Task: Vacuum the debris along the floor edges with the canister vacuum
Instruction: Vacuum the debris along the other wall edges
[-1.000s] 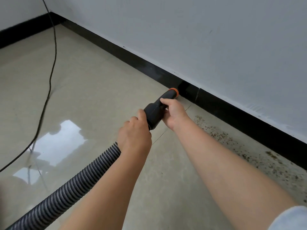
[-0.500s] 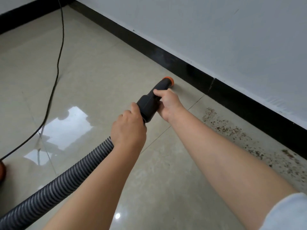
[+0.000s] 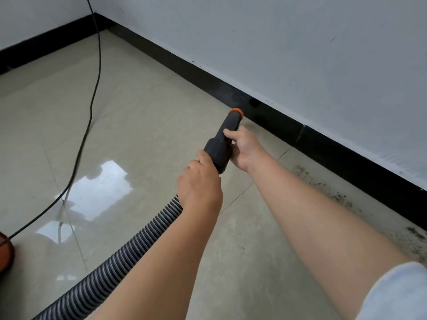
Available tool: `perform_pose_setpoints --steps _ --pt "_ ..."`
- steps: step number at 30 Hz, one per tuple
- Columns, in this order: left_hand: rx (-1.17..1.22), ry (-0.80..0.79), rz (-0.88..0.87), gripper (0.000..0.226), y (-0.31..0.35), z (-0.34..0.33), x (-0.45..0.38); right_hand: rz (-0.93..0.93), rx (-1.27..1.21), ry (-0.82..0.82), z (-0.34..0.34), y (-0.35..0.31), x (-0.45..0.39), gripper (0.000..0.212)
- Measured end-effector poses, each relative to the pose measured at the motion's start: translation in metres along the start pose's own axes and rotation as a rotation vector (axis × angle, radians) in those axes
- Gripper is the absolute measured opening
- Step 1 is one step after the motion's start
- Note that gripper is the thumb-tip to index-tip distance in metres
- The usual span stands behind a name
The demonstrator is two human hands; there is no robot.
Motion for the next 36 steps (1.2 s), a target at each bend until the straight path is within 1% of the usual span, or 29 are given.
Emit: perform_pose_setpoints --steps 7,11,14,19,23,26,30,36 --pt "-0.039 -0.030 0.080 0.054 -0.042 0.001 0.016 -0.099 0.079 -0.048 -0.035 0.034 -0.009 0.044" --pt "-0.026 -0.063 0.074 0.056 -0.053 -0.001 0.019 -0.116 0.086 -0.048 -0.042 0.047 -0.015 0.047" --pt "0.030 -0.067 0.061 0.056 -0.057 -0.003 0.018 -0.095 0.078 -0.042 -0.042 0.048 -0.019 0.049" --pt "0.205 -0.083 -0.010 0.054 -0.047 -0.007 0.008 -0.015 0.059 -0.005 -0.029 0.034 -0.023 0.046" --pt "0.208 -0.015 0.008 0.059 -0.046 -0.008 0.008 0.011 0.123 -0.036 -0.033 0.029 -0.026 0.046" --pt "0.217 -0.013 0.040 0.063 -0.052 -0.012 0.005 -0.001 0.161 -0.037 -0.040 0.028 -0.034 0.048" --pt "0.180 -0.044 0.039 0.059 -0.061 -0.015 0.000 -0.062 0.166 -0.037 -0.044 0.038 -0.045 0.046" --pt "0.112 -0.016 0.126 0.056 -0.087 -0.018 -0.009 -0.090 0.197 -0.109 -0.072 0.049 -0.062 0.044"
Point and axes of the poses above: each hand's wrist, its own x-axis away from the middle knuckle, its own z-axis out of the back of the hand, y = z × x, the point moved 6 cm from there along -x, towards the middle knuckle, and after that the axes turned 12 degrees about -z, right-handed, at the moved point
